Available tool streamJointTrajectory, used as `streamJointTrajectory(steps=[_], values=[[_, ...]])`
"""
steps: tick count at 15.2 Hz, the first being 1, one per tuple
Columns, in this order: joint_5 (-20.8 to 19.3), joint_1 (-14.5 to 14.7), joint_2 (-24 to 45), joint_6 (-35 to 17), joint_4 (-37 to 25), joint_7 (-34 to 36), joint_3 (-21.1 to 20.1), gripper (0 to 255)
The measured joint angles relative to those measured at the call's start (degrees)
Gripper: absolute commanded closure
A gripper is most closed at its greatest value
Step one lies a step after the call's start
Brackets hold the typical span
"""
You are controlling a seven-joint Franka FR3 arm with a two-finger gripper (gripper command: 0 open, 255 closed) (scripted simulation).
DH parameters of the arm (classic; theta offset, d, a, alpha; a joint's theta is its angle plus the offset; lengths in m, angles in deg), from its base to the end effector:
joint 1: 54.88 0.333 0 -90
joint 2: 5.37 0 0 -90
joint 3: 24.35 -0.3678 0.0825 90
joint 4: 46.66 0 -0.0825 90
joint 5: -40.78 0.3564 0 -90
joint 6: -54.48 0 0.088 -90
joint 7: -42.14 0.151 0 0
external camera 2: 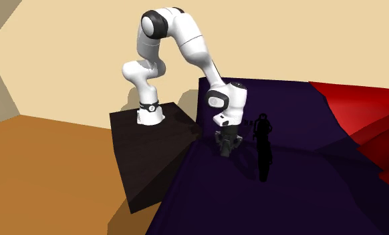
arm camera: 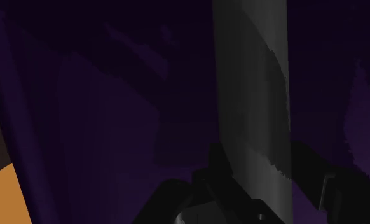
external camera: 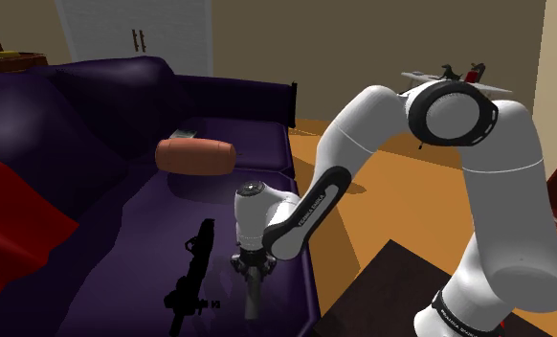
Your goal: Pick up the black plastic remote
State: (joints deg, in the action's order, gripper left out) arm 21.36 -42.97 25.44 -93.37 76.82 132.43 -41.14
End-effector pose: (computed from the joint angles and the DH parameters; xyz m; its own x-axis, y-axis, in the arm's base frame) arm 0.4936 0.2699 0.1736 0.6872 -0.7264 0.0091 -0.7250 -0.6850 0.0721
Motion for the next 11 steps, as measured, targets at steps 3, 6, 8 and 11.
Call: streamJointTrajectory(steps=[3, 6, 8, 11], values=[[1.0, -0.8, -2.1, 1.3, 0.7, -0.8, -0.8, 255], [2.2, -1.4, -4.3, 3.1, 1.1, -1.6, -1.8, 255], [3.0, -1.9, -5.7, 4.2, 1.3, -2.2, -2.4, 255], [4.0, -2.3, -7.4, 5.7, 1.4, -2.8, -3.1, 255]])
